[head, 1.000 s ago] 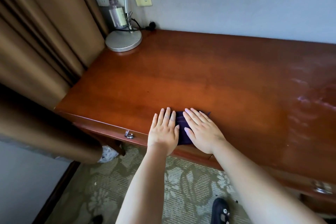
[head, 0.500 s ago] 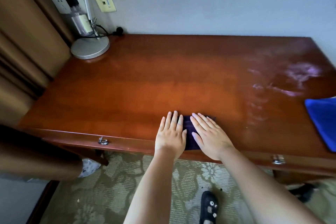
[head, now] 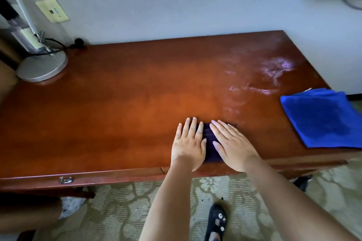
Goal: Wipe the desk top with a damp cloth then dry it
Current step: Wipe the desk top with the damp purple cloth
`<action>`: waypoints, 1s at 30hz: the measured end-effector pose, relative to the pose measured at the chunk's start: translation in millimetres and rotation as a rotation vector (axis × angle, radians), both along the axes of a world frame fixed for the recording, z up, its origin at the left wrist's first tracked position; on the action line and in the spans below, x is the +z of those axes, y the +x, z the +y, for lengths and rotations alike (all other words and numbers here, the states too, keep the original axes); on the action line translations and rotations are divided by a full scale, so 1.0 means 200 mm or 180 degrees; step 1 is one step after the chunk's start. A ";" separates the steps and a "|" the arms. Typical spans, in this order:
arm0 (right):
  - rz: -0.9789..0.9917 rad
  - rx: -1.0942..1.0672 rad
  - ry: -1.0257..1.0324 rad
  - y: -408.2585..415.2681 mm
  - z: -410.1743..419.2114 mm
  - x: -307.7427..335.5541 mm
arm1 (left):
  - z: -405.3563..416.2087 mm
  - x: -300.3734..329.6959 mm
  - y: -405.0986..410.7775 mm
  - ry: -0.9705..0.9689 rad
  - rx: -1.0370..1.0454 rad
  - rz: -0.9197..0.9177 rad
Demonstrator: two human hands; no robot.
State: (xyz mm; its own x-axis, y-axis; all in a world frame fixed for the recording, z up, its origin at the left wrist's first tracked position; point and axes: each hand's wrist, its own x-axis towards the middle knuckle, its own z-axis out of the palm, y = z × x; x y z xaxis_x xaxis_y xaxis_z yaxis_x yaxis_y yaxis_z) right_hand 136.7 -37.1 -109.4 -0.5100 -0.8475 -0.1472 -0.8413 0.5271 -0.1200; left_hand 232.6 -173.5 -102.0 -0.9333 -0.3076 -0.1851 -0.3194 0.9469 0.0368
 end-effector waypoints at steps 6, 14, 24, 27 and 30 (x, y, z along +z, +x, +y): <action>0.0058 -0.0105 -0.0084 -0.24 0.00 -0.01 | -0.01 0.00 -0.26 -0.0089 -0.0125 -0.0028; 0.0155 -0.0127 -0.0135 -0.59 -0.09 -0.01 | -0.09 -0.01 -0.63 -0.0161 -0.0105 -0.0044; 0.0320 -0.0150 -0.0061 -0.75 -0.15 0.00 | -0.13 0.00 -0.78 -0.0093 0.0037 -0.0117; 0.0382 -0.0228 -0.0122 -0.67 -0.11 -0.02 | -0.08 0.01 -0.72 -0.0038 0.0091 -0.0137; 0.0358 -0.0332 -0.0178 -0.55 -0.03 -0.03 | -0.01 0.01 -0.61 0.0001 0.0053 -0.0150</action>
